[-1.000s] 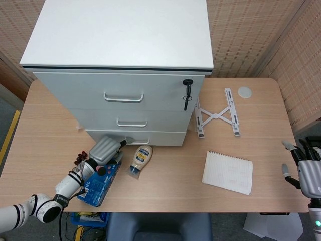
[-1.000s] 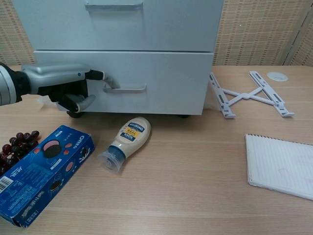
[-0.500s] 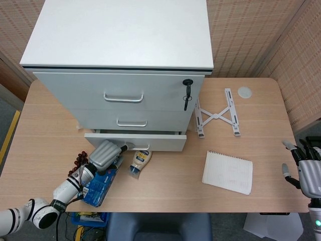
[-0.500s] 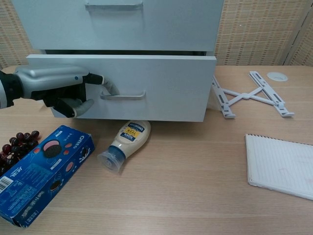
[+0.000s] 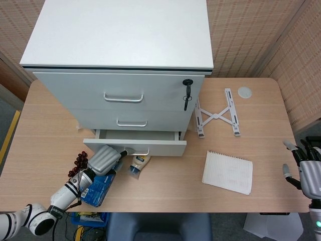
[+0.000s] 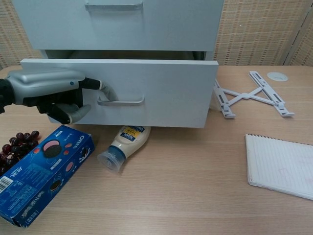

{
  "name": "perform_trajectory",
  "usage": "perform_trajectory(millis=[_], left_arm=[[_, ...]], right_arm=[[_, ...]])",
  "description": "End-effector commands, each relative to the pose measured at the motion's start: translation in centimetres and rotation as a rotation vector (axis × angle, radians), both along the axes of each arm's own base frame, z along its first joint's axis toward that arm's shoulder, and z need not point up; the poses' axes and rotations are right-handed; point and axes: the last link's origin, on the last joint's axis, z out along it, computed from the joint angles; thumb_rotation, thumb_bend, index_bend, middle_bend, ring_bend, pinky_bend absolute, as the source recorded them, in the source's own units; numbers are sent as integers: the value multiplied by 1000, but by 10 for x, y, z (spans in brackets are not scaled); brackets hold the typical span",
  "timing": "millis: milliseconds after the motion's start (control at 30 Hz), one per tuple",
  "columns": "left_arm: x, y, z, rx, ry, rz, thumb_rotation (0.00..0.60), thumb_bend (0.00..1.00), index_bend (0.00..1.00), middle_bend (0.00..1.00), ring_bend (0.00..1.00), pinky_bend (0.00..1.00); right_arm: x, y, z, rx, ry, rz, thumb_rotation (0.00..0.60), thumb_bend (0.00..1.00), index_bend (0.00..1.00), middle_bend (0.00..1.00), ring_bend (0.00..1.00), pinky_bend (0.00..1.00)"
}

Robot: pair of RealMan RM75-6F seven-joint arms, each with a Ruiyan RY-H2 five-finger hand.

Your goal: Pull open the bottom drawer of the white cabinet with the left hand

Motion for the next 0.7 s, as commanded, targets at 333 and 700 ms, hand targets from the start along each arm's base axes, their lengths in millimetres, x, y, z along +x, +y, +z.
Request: perform_trajectory(millis=[333, 700], left_arm=[[-3, -16, 1, -17, -3, -19, 600, 634, 230, 974, 981, 1000], [-1, -31, 4, -40, -3, -43, 600, 634, 233, 974, 981, 1000]], right_arm=[[-2, 1, 1, -4, 0, -7, 600, 429, 162, 283, 188, 184], [-2, 2, 0, -6, -2, -6, 600, 429, 161, 283, 188, 184]])
